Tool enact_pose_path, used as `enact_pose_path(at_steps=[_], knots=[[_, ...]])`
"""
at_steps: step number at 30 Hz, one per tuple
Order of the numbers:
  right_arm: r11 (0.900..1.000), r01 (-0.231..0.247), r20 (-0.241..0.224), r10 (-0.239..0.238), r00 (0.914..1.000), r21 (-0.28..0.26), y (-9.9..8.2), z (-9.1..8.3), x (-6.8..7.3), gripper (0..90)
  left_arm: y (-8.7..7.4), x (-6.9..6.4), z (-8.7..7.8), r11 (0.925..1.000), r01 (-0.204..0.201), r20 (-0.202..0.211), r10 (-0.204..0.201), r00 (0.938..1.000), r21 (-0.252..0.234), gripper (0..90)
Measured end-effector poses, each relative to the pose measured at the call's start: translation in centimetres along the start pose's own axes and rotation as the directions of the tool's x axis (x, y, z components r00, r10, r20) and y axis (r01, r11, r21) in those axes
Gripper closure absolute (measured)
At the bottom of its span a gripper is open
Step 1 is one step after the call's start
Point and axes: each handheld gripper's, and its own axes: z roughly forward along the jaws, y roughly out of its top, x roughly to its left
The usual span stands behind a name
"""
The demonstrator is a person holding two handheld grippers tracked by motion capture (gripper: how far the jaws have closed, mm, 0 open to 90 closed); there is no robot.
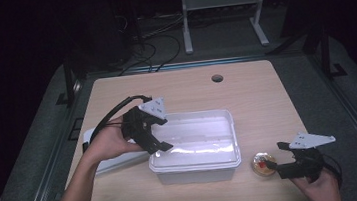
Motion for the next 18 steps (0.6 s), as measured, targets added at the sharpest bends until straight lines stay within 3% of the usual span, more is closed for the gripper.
enact_pose_path(at_steps=[18], knots=[[1.0000, -0.002, -0.004, 0.002, 1.0000, -0.001, 0.0, 0.0, 0.0, 20.0, 1.9, 0.9, 2.9, 0.9982, -0.028, 0.049, 0.025, 0.9985, 0.053, 23.0]])
